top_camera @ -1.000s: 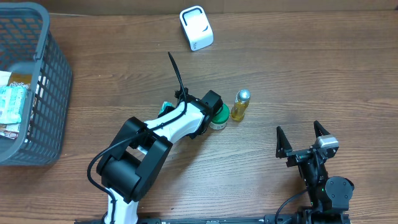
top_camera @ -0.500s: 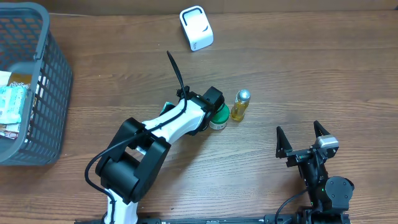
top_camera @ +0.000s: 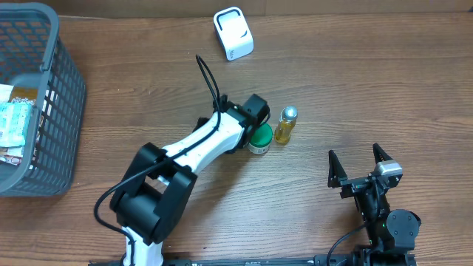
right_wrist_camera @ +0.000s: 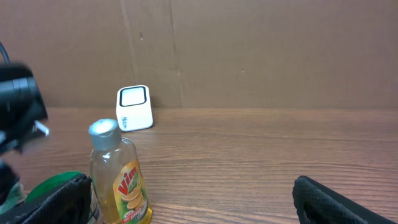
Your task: Scan the item barcode
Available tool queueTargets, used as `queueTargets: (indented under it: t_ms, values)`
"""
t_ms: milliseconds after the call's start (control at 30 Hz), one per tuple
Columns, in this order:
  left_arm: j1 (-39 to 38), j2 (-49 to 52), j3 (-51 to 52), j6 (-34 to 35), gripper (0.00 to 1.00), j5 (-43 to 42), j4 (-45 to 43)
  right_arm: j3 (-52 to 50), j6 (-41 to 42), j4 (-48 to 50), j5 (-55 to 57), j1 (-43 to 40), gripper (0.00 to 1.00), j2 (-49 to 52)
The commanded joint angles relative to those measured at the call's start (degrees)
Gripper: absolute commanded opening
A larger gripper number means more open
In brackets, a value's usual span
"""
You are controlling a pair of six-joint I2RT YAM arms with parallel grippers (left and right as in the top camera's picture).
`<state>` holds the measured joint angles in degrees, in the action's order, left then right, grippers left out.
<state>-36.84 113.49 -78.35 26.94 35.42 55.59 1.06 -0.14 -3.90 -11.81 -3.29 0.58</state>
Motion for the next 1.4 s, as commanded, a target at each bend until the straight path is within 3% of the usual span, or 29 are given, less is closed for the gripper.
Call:
queueTargets:
  t_ms: [0,100,333,633,1033,1133,1267,1367]
  values:
    - [2.19,-4.55,-4.50,0.96,0.71,-3.50,0.76,-0.61,0.17,0.33,-0.31,-0.17,1.00,-0.42]
    - [4.52,-5.97,-6.12,0.59,1.00,-8.70,1.40,-0.61,0.17,0.33,-0.28,-0.17,1.00,-0.42]
    - [10.51,-5.38,-5.27,-9.75,1.00,-23.50,1.77,-0.61,0.17,0.33,-0.31,-0.17,1.00,-0.42]
    - [12.70,-5.38,-2.47,-14.80,1.00,-27.43,0.81,-0.61,0.17,0.33,-0.28,-0.17,1.00,-0.42]
    - [12.72,-5.35,4.59,-11.04,0.96,-27.58,-6.27,-0.61,0.17,0.33,-0.28,-0.17,1.00,-0.42]
    - [12.74,-5.35,5.03,-11.02,0.89,-27.58,-6.82,-0.61,0.17,0.33,-0.28,-0.17,1.00,-0.42]
    - [12.83,-5.35,5.03,-7.26,0.98,-27.56,-6.99,-0.61,0.17,0.33,-0.31,-0.17,1.00,-0.42]
    - [12.83,-5.35,5.07,-7.21,1.00,-27.52,-7.08,-0.61,0.17,0.33,-0.28,-0.17,1.00,-0.42]
